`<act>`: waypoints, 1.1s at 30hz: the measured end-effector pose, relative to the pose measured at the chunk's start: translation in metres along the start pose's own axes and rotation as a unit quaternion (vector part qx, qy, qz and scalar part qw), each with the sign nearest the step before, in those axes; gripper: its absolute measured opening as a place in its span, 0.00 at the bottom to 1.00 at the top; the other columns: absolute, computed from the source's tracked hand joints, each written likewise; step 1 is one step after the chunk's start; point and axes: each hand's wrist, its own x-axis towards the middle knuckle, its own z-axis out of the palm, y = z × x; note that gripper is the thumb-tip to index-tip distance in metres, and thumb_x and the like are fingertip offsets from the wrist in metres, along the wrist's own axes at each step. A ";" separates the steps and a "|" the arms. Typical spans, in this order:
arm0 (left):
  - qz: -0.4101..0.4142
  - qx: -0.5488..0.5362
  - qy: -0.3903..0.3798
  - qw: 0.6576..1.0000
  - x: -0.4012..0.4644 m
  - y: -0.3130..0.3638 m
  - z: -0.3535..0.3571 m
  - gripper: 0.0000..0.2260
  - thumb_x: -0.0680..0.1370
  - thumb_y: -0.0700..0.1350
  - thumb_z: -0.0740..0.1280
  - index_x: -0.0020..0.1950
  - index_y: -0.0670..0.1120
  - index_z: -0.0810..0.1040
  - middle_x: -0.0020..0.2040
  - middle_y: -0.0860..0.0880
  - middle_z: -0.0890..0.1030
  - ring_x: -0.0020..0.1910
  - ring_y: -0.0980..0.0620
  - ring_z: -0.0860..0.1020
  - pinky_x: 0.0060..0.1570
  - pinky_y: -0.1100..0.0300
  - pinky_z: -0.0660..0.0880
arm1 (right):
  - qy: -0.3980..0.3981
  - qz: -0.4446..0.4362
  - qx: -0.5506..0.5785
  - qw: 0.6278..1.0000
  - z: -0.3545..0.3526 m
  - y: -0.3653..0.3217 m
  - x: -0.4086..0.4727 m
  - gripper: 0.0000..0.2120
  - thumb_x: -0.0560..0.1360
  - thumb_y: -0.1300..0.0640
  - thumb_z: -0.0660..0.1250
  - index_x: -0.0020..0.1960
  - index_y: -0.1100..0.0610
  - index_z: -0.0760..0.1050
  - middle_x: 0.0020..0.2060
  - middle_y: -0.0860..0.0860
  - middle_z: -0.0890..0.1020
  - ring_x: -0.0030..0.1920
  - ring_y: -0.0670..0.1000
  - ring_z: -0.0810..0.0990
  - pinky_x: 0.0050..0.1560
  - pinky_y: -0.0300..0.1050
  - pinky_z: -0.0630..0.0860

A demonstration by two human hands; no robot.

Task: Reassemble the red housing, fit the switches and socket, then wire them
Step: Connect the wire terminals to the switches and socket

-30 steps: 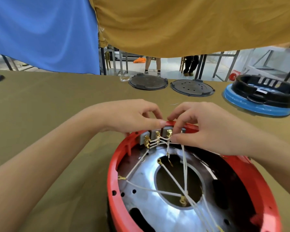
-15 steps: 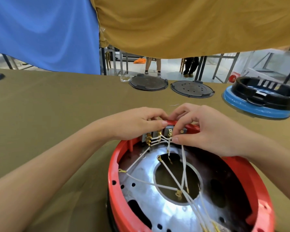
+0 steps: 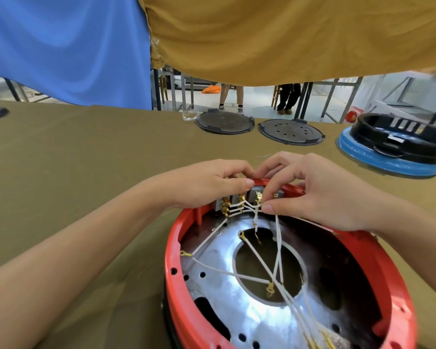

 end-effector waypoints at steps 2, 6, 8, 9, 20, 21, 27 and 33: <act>0.002 -0.006 0.001 1.000 0.000 0.000 0.000 0.10 0.83 0.53 0.60 0.61 0.55 0.76 0.52 0.47 0.80 0.52 0.48 0.78 0.60 0.45 0.72 | -0.002 -0.001 -0.005 1.000 0.000 0.000 0.001 0.03 0.71 0.51 0.76 0.39 0.43 0.85 0.55 0.34 0.75 0.56 0.36 0.75 0.62 0.43 0.70; 0.003 -0.014 0.002 1.000 0.001 -0.001 0.000 0.10 0.83 0.53 0.60 0.61 0.55 0.76 0.52 0.46 0.80 0.53 0.47 0.77 0.60 0.45 0.72 | 0.007 -0.003 -0.005 1.000 0.002 0.001 0.001 0.04 0.71 0.51 0.76 0.38 0.43 0.84 0.54 0.34 0.76 0.56 0.37 0.75 0.62 0.43 0.71; 0.005 -0.019 0.002 1.000 0.001 -0.003 0.000 0.10 0.83 0.53 0.60 0.61 0.55 0.76 0.52 0.46 0.80 0.53 0.47 0.77 0.60 0.45 0.73 | 0.012 -0.006 -0.008 1.000 0.002 0.001 0.001 0.03 0.71 0.50 0.76 0.38 0.43 0.84 0.54 0.34 0.76 0.56 0.36 0.75 0.61 0.43 0.71; 0.006 -0.022 0.002 1.000 0.002 -0.003 0.001 0.10 0.83 0.53 0.60 0.61 0.54 0.77 0.52 0.45 0.80 0.52 0.46 0.77 0.60 0.46 0.73 | 0.014 -0.007 -0.008 1.000 0.002 0.001 0.001 0.03 0.71 0.50 0.76 0.38 0.43 0.84 0.54 0.34 0.76 0.56 0.36 0.75 0.61 0.42 0.72; 0.019 -0.040 0.007 0.999 0.003 -0.007 0.003 0.08 0.83 0.52 0.61 0.59 0.52 0.77 0.47 0.50 0.79 0.45 0.56 0.76 0.54 0.53 0.73 | 0.052 -0.020 -0.053 0.997 0.008 0.002 0.002 0.03 0.72 0.52 0.75 0.39 0.48 0.84 0.52 0.34 0.76 0.52 0.38 0.77 0.56 0.38 0.72; 0.022 -0.039 0.007 0.999 0.003 -0.007 0.002 0.08 0.83 0.51 0.61 0.59 0.52 0.76 0.47 0.50 0.79 0.45 0.56 0.75 0.54 0.53 0.73 | 0.054 -0.028 -0.061 0.996 0.009 0.002 0.001 0.03 0.72 0.53 0.74 0.40 0.48 0.84 0.52 0.35 0.76 0.52 0.39 0.77 0.56 0.38 0.72; 0.023 -0.035 0.013 0.999 0.004 -0.007 0.002 0.08 0.83 0.51 0.62 0.58 0.53 0.78 0.49 0.49 0.81 0.48 0.50 0.78 0.55 0.51 0.74 | 0.059 -0.054 -0.060 0.995 0.008 0.005 0.001 0.03 0.73 0.53 0.72 0.41 0.50 0.83 0.52 0.36 0.78 0.51 0.40 0.78 0.56 0.41 0.73; 0.032 -0.102 0.066 0.992 0.005 -0.010 0.004 0.04 0.79 0.47 0.68 0.50 0.55 0.82 0.45 0.58 0.83 0.47 0.61 0.80 0.51 0.67 0.74 | 0.025 -0.073 -0.080 0.994 0.001 0.005 0.001 0.03 0.74 0.51 0.72 0.42 0.47 0.83 0.54 0.35 0.77 0.53 0.40 0.78 0.56 0.41 0.74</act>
